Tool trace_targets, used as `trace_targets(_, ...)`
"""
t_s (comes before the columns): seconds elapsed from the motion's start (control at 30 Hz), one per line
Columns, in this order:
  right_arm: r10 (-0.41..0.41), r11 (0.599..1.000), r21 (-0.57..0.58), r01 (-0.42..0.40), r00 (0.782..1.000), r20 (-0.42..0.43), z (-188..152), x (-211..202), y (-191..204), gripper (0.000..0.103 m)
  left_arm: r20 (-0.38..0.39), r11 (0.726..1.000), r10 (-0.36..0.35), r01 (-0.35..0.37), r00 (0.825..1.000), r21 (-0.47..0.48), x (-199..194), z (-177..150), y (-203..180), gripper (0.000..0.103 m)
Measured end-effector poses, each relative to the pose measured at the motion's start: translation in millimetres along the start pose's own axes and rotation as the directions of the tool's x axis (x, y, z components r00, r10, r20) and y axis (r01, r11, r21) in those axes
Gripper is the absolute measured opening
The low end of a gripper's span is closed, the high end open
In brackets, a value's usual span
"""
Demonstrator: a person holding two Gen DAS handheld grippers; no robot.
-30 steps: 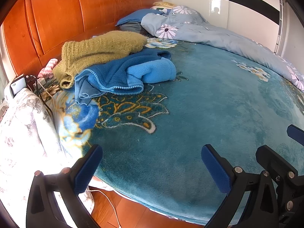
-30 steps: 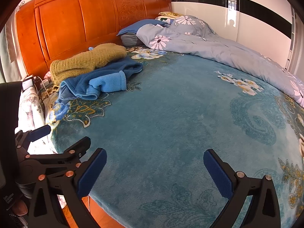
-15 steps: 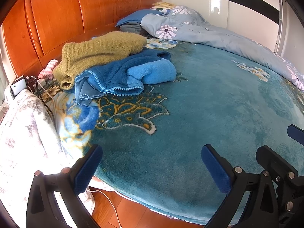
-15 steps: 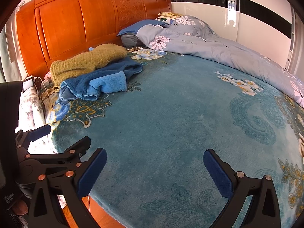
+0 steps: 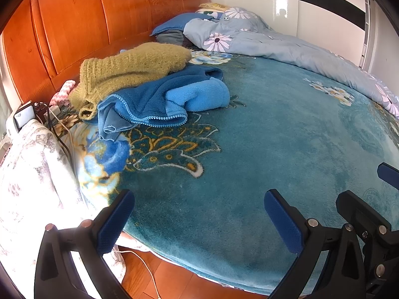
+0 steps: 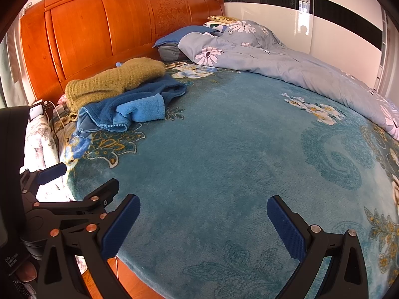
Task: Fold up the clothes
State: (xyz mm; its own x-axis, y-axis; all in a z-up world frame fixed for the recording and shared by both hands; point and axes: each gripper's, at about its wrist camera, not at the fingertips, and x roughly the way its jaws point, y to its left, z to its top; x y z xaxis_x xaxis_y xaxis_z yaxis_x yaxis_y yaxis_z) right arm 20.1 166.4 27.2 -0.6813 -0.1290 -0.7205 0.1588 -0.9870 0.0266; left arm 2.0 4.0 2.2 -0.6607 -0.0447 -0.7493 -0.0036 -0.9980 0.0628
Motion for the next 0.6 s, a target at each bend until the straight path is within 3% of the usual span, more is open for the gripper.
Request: trace_targets(0.6,-0.003,1.0,0.008,0.003,1.0,0.006,0.4,-3.4,-5.5,0.103,0.015,1.0,-0.002,0.001,1.0,0.023,-2.5,4.3,-5.7,0.103)
